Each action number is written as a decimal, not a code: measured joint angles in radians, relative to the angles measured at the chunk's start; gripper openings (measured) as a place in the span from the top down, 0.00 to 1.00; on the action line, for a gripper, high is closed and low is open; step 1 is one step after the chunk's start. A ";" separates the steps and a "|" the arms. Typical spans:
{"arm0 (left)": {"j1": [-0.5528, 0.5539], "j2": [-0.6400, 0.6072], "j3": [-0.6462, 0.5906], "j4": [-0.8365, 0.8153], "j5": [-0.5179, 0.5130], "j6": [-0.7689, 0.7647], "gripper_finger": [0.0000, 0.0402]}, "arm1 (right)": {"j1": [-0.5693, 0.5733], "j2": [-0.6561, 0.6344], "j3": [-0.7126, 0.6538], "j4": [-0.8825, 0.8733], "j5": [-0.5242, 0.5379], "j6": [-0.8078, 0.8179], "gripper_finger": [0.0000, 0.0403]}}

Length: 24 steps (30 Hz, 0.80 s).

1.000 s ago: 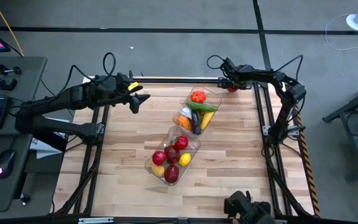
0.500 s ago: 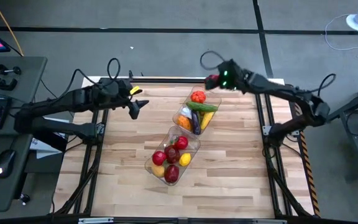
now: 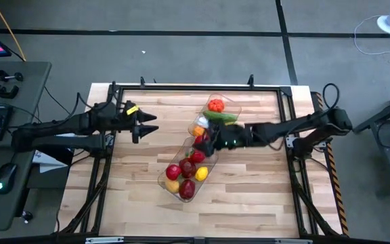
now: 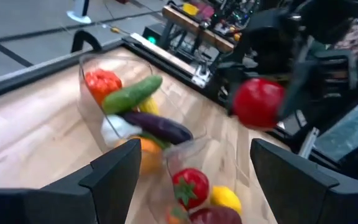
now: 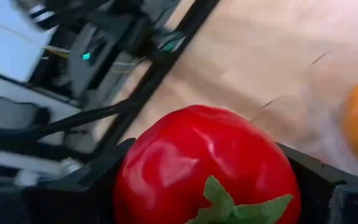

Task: Sort produce into baskets
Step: Put the red tomato into the bottom transparent bin

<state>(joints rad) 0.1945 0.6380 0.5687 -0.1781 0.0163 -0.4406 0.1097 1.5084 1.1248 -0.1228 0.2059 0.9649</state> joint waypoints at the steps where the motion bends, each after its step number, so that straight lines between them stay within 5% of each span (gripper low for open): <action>1: -0.004 -0.013 -0.013 -0.002 0.002 -0.004 0.27 | 0.023 0.010 0.000 0.022 0.000 0.027 0.26; 8: -0.022 -0.051 -0.033 0.038 0.002 -0.024 0.27 | 0.097 0.039 0.000 0.041 0.005 0.085 0.26; 24: -0.020 -0.048 -0.033 0.267 -0.009 -0.036 0.27 | 0.058 0.044 0.000 0.034 0.016 -0.023 0.26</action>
<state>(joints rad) 0.1743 0.5900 0.5358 0.0885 0.0069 -0.4764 0.1680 1.5520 1.1248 -0.0892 0.2215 0.9424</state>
